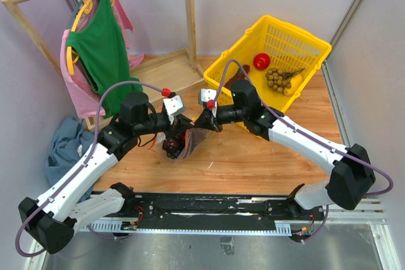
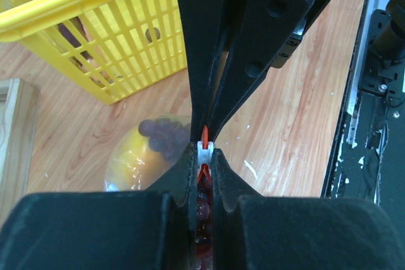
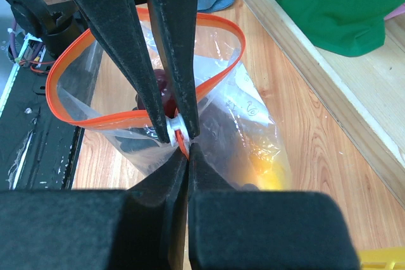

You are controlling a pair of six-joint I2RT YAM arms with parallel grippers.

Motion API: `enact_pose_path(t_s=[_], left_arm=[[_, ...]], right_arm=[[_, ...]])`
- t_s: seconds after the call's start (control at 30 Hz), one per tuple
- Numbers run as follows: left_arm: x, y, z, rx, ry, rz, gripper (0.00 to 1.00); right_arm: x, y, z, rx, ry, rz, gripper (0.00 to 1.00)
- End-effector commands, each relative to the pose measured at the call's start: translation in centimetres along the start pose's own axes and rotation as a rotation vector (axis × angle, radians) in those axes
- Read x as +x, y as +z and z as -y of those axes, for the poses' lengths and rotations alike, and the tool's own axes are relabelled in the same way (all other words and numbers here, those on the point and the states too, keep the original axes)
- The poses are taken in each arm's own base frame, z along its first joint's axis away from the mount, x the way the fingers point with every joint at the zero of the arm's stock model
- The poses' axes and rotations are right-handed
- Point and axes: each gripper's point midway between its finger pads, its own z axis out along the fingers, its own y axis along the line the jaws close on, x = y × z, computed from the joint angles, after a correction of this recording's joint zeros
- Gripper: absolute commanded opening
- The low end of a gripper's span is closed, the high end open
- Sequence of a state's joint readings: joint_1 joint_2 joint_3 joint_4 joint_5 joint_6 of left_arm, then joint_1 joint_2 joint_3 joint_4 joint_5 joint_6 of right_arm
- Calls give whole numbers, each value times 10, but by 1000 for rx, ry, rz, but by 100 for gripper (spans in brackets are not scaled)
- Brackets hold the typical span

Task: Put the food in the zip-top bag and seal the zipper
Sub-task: Zip the zipper food storage bag at the center of the board.

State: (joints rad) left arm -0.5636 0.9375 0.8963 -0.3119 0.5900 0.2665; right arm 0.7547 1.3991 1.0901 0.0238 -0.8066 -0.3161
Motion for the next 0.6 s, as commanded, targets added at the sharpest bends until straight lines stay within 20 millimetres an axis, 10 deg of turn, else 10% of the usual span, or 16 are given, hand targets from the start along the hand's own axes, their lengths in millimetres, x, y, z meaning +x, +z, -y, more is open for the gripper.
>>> enact_pose_path(t_s=[0.0,0.57], left_arm=[[-20,-7,-3,-26,29,51,0],[-4,-10,-12,-103,-34,-6,0]], right_arm=[[-22,-2,10,47,-50,49,1],[-29,-19,22,194,-27,113,1]])
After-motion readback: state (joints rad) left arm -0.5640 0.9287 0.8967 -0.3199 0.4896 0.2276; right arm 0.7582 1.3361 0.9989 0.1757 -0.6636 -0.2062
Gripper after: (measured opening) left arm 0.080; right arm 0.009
